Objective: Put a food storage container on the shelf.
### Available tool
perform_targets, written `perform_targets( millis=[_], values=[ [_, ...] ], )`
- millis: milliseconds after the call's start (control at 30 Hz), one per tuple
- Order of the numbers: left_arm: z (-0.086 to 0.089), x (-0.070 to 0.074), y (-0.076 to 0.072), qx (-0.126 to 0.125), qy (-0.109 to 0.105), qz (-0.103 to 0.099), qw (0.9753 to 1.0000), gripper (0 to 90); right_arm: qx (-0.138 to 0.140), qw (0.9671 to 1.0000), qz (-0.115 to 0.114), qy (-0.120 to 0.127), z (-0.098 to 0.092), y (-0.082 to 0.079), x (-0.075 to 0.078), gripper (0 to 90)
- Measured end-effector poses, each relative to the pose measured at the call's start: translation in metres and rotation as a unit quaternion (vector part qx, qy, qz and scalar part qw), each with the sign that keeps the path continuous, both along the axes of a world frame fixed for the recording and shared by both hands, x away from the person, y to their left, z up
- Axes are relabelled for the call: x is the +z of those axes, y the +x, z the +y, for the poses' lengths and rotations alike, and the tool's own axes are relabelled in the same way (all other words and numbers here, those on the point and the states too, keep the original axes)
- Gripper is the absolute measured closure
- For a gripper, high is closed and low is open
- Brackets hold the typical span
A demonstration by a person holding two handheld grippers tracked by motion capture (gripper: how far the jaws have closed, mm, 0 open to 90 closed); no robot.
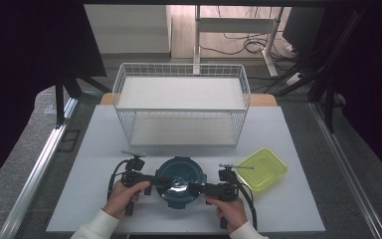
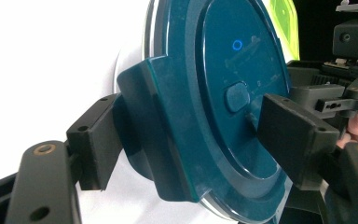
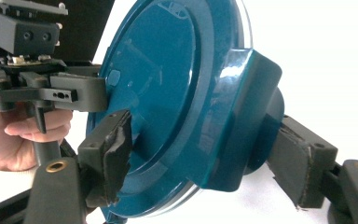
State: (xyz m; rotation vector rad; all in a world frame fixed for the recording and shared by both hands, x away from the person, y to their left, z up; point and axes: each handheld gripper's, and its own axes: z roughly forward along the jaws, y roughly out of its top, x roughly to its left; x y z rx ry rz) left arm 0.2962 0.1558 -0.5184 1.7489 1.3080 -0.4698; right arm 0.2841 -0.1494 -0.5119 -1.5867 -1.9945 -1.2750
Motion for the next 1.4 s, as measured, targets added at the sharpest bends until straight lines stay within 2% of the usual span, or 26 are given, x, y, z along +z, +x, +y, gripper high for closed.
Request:
perform_targets(
  millis=[133, 333, 600, 767, 1067, 1400],
  values=[
    [0.002, 0.005, -0.004, 0.013, 0.0, -0.002, 0.9999, 29.3, -0.004, 1.0, -0.002, 0.006, -0.002, -0.002, 0.002, 31.1],
    [0.0, 0.011, -0.01, 0.025, 0.009, -0.01, 0.9996, 31.2, -0.014, 0.9998, -0.001, 0.013, -0.005, -0.005, 0.004, 34.6],
    [0.001, 0.015, -0.014, 0.029, 0.011, -0.015, 0.9994, 33.9, -0.017, 0.9997, -0.007, 0.013, -0.005, -0.008, 0.007, 36.8],
    [0.0, 0.02, -0.017, 0.027, 0.021, -0.027, 0.999, 34.8, -0.015, 0.9997, -0.018, 0.01, -0.005, -0.008, 0.011, 37.6],
    [-0.001, 0.022, -0.019, 0.028, 0.023, -0.03, 0.9989, 35.0, -0.018, 0.9996, -0.017, 0.011, -0.005, -0.008, 0.012, 37.6],
    [0.0, 0.03, -0.021, 0.029, 0.025, -0.047, 0.9982, 35.1, -0.016, 0.9993, -0.032, 0.011, -0.004, -0.008, 0.019, 37.6]
  ],
)
